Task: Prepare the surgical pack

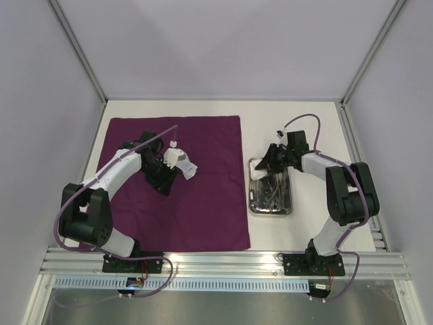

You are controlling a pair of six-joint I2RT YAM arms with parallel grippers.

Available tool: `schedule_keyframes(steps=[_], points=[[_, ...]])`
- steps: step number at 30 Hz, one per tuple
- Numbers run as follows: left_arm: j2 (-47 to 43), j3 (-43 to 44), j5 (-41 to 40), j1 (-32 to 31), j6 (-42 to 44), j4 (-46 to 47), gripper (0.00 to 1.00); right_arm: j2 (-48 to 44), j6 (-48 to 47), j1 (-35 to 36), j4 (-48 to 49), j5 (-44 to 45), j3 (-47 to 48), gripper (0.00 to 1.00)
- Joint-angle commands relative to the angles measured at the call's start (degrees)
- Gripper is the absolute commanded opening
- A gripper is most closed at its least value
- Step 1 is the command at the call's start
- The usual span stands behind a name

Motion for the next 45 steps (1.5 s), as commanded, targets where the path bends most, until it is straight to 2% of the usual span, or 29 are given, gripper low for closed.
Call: schedule_keyframes(steps=[1,3,4,5,14,17,23,32,38,41,42,44,45], points=[[0.44,2.76,0.11,-0.21,-0.17,-0.90,0.56,1.62,1.12,0.17,4.69,-1.17,0.77,0.01],[0.62,2.85,0.28,-0.21,-0.08,-0.81,0.56,2.33,1.12,0.17,4.16,-0.64,1.13,0.04],[0.79,2.76,0.37,-0.21,-0.08,-0.73,0.56,2.77,1.12,0.08,3.98,-0.55,1.13,0.09],[0.88,2.94,0.46,-0.21,-0.08,-0.81,0.56,3.29,1.03,0.08,3.90,-0.29,1.21,0.20],[1.06,3.29,0.81,-0.21,-0.17,-0.73,0.56,0.40,-2.83,0.78,-4.27,7.53,3.24,0.53],[1.23,3.46,0.90,-0.21,-0.17,-0.73,0.56,-0.39,-4.32,1.31,-7.43,9.38,4.20,0.60],[0.80,3.55,1.34,-0.21,0.01,-1.08,0.56,-2.76,-6.53,1.93,-12.00,13.77,5.69,0.66],[0.88,3.47,1.25,-0.21,0.71,-1.25,0.56,-6.89,-7.41,2.63,-15.00,16.94,6.31,0.65],[0.80,3.03,1.25,-0.21,0.71,-1.08,0.56,-9.00,-5.65,2.89,-15.35,20.71,5.17,0.59],[0.71,2.68,1.34,-0.21,0.97,-1.08,0.56,-9.88,-5.30,2.89,-17.37,28.16,5.61,0.47],[0.62,2.59,1.25,-0.21,0.89,-0.99,0.56,-9.88,-5.30,2.81,-17.81,29.41,5.70,0.37],[0.62,2.41,1.34,-0.21,0.80,-0.90,0.56,-9.19,-5.73,2.81,-18.51,30.99,5.96,0.28],[0.62,2.32,1.34,-0.21,0.89,-0.64,0.56,-7.96,-5.82,2.98,-18.95,31.26,6.31,0.20]])
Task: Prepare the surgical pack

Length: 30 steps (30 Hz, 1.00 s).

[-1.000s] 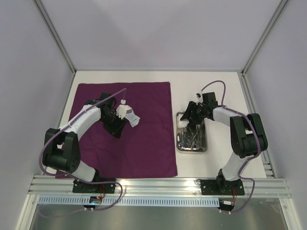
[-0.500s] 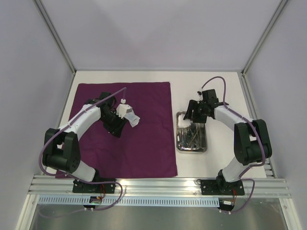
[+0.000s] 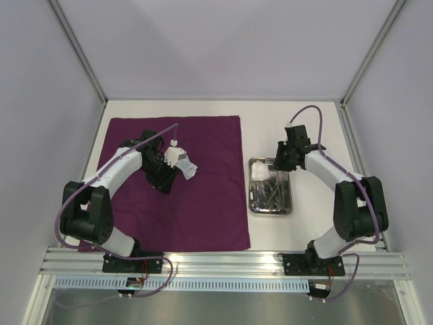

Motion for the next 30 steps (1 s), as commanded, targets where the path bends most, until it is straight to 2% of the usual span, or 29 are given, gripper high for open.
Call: schedule_keyframes(steps=[1,2,3,5,9,17,27,30], points=[[-0.56,0.75,0.75,-0.21,0.67,0.10,0.56,0.55,-0.40,0.51,-2.15,5.95,2.16,0.16],[-0.56,0.66,0.84,-0.21,0.76,0.02,0.56,1.08,-0.67,0.86,-2.59,5.96,2.51,0.13],[-0.65,0.57,0.84,-0.21,0.67,0.02,0.56,2.56,-1.19,2.00,-3.03,9.87,2.86,0.07],[-0.65,0.40,0.75,-0.21,0.76,0.19,0.56,3.97,-1.72,3.84,-4.17,12.97,4.09,0.02],[-0.47,0.40,0.84,-0.21,0.67,0.28,0.56,8.54,-2.25,6.92,-6.19,16.15,6.90,0.01],[-0.47,0.13,0.66,-0.21,0.67,0.19,0.56,13.56,-3.22,11.58,-8.30,19.14,12.70,0.00],[-0.56,0.13,-0.04,-0.21,0.49,0.54,0.56,13.92,-4.01,12.46,-10.41,22.12,13.15,0.01],[-0.91,0.13,-2.32,-0.12,-1.08,1.95,0.56,12.25,-4.10,12.38,-11.38,23.88,13.50,0.09]])
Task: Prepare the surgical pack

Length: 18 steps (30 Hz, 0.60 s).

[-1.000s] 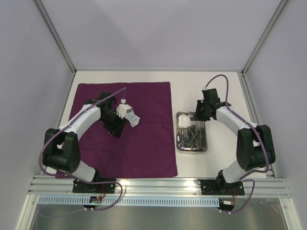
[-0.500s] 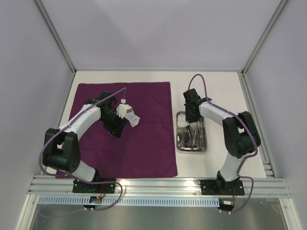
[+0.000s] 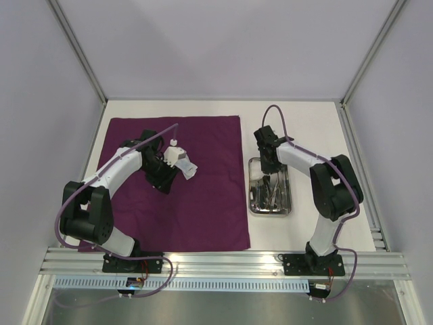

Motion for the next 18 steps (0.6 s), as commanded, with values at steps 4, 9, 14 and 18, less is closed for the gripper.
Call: schedule_keyframes(steps=[4,9,14,18], points=[[-1.97,1.20,-6.19,-0.04,-3.70,5.11,0.57,-4.59,-1.34,0.22,-2.49,6.36,2.75,0.27],[1.70,5.58,-11.99,3.37,-8.52,8.54,0.64,-8.80,-2.48,0.14,-3.89,6.64,3.19,0.39],[6.19,6.57,-12.09,4.36,-9.15,9.16,0.66,-9.96,-3.54,0.14,-3.98,5.67,3.89,0.40],[8.05,7.01,-12.35,4.45,-9.51,10.04,0.66,-11.10,-4.15,0.40,-5.13,5.84,6.08,0.40]])
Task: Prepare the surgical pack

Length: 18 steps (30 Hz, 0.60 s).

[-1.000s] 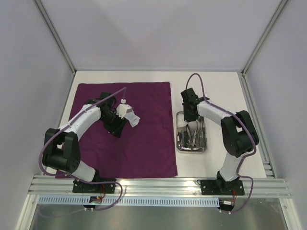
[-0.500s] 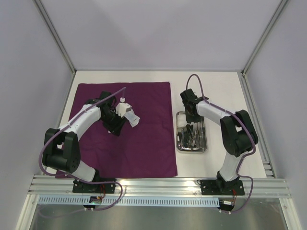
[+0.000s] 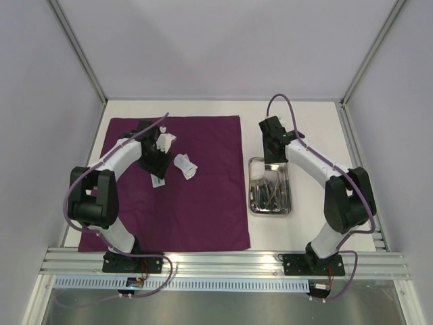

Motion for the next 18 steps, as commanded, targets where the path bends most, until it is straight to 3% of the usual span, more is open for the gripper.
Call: schedule_keyframes(steps=[1,5,8,11,15,18], points=[[0.75,1.61,-1.27,0.12,-2.25,1.25,0.66,-3.23,-1.79,0.66,-0.84,1.03,3.92,0.40],[1.10,1.17,-0.74,1.52,-2.34,1.69,0.64,-3.06,-3.99,5.13,1.26,-2.12,8.40,0.49],[1.19,0.04,-0.57,2.58,-2.08,1.87,0.63,0.88,-4.35,9.70,6.70,-14.98,12.88,0.64],[0.75,-1.19,-0.66,3.19,-1.90,2.22,0.63,10.68,-1.19,11.73,10.05,-25.91,20.87,0.66],[-0.56,-2.69,-0.57,3.63,-0.93,2.39,0.63,23.81,2.06,14.20,9.18,-31.82,35.52,0.67],[-0.92,-3.75,-0.57,3.81,-0.41,2.57,0.63,31.90,6.63,14.81,11.36,-37.98,40.21,0.66]])
